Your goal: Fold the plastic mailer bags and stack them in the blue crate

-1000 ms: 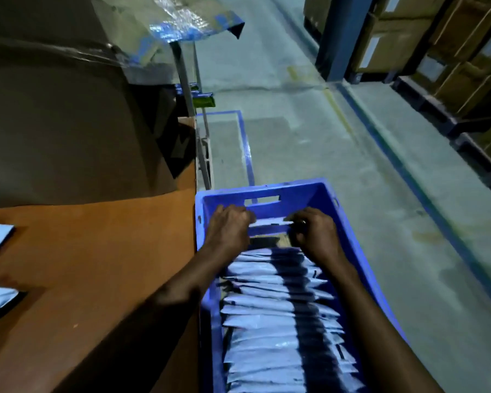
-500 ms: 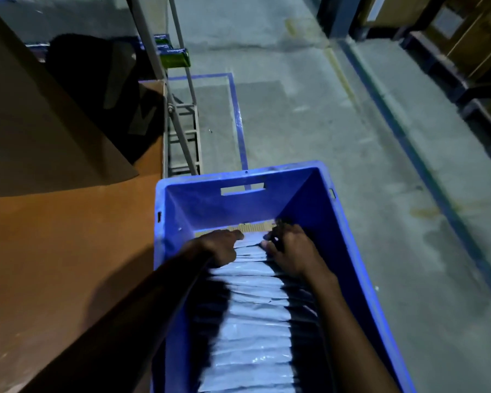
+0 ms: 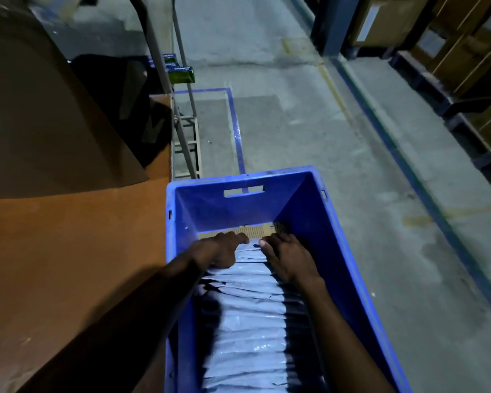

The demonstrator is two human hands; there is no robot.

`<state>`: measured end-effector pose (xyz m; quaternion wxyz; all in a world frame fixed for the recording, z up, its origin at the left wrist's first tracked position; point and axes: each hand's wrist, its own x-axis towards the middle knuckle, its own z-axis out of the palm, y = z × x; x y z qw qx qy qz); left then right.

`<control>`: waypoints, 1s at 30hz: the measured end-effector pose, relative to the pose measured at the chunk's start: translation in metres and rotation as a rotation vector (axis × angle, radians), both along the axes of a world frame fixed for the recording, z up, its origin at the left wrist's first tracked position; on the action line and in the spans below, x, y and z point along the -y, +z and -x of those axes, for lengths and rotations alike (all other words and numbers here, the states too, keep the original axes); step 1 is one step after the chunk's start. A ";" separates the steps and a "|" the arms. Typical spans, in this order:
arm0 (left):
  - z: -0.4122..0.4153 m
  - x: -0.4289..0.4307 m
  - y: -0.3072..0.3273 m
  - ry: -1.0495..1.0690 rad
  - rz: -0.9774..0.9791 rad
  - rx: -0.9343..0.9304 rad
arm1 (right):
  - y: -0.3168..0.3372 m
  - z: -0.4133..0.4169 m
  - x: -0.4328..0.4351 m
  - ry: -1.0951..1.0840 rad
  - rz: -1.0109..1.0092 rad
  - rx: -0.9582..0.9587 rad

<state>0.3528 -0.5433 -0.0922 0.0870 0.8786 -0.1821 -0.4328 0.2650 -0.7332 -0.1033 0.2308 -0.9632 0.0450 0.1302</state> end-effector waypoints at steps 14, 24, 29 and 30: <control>0.079 -0.049 0.090 -0.044 0.310 0.569 | 0.068 0.056 -0.031 -0.123 -0.062 0.318; 0.181 -0.196 0.125 0.223 0.568 0.925 | 0.124 0.133 -0.177 -0.091 -0.292 0.641; 0.235 -0.301 0.133 0.411 0.506 0.980 | 0.132 0.143 -0.274 0.011 -0.381 0.607; 0.243 -0.324 0.131 0.444 0.484 1.007 | 0.131 0.144 -0.296 0.053 -0.385 0.602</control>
